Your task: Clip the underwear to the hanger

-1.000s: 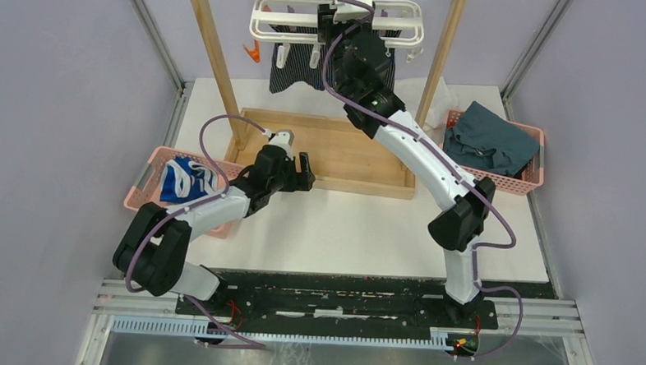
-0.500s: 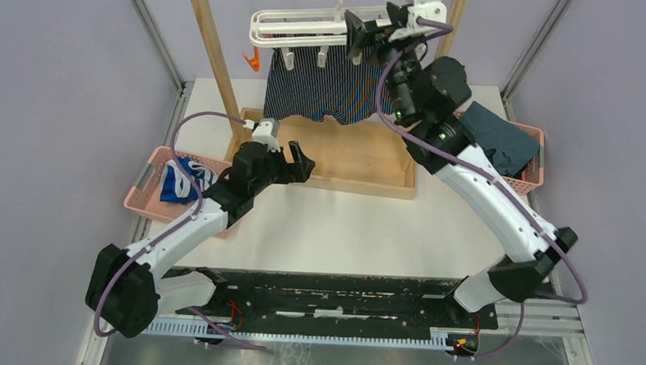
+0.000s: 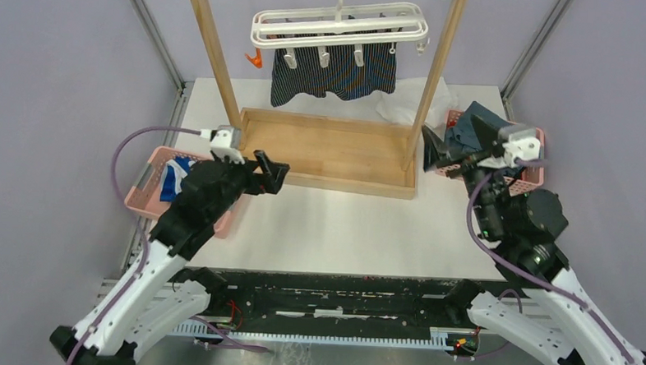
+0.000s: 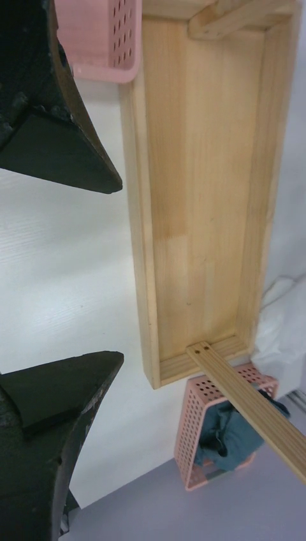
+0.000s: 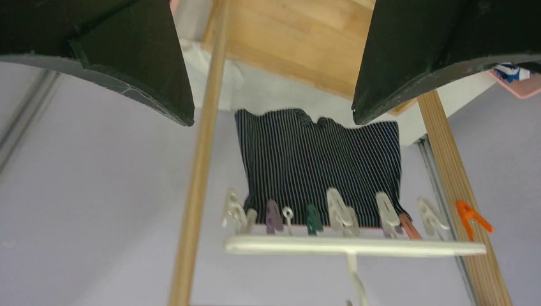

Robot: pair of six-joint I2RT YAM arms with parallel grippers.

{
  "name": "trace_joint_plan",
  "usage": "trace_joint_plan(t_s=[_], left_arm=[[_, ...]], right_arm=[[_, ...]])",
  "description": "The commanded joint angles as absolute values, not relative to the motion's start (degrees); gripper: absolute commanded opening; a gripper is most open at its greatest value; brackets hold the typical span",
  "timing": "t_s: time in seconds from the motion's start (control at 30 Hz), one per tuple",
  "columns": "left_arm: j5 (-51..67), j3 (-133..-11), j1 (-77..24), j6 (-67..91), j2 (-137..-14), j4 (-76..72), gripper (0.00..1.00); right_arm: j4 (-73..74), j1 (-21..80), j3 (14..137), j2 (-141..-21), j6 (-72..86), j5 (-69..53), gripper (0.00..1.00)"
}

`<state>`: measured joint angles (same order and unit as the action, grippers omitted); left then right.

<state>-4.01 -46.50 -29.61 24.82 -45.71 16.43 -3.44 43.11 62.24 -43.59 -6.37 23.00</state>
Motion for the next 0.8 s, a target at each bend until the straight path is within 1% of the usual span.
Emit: trace_joint_plan(t_s=[0.0, 0.13, 0.27, 0.47, 0.6, 0.77], left_arm=[[-9.32, -43.60, -29.36, 17.91, -35.40, 16.19, 0.99], [-13.11, -41.50, -29.40, 16.67, -29.98, 17.02, 0.99], [-13.64, -39.24, -29.35, 15.24, -26.18, 18.11, 0.99], [-13.99, -36.74, -29.36, 13.84, -21.75, 18.60, 0.99], [-14.35, -36.75, -29.31, 13.43, -20.53, 18.27, 0.99], [-15.21, -36.37, -29.40, 12.43, -19.31, 17.78, 0.99]], right_arm=[[5.45, 43.01, 54.38, -33.48, -2.72, 27.63, 1.00], [16.42, 43.03, 49.22, -24.63, -0.28, 25.83, 1.00], [26.78, 43.04, 45.99, -17.15, 1.27, 25.16, 1.00], [35.87, 43.03, 42.80, -7.99, 1.97, 24.98, 1.00], [39.08, 42.99, 42.66, -4.86, 0.45, 24.05, 1.00], [44.52, 43.02, 44.79, -4.55, -0.38, 23.72, 1.00]])
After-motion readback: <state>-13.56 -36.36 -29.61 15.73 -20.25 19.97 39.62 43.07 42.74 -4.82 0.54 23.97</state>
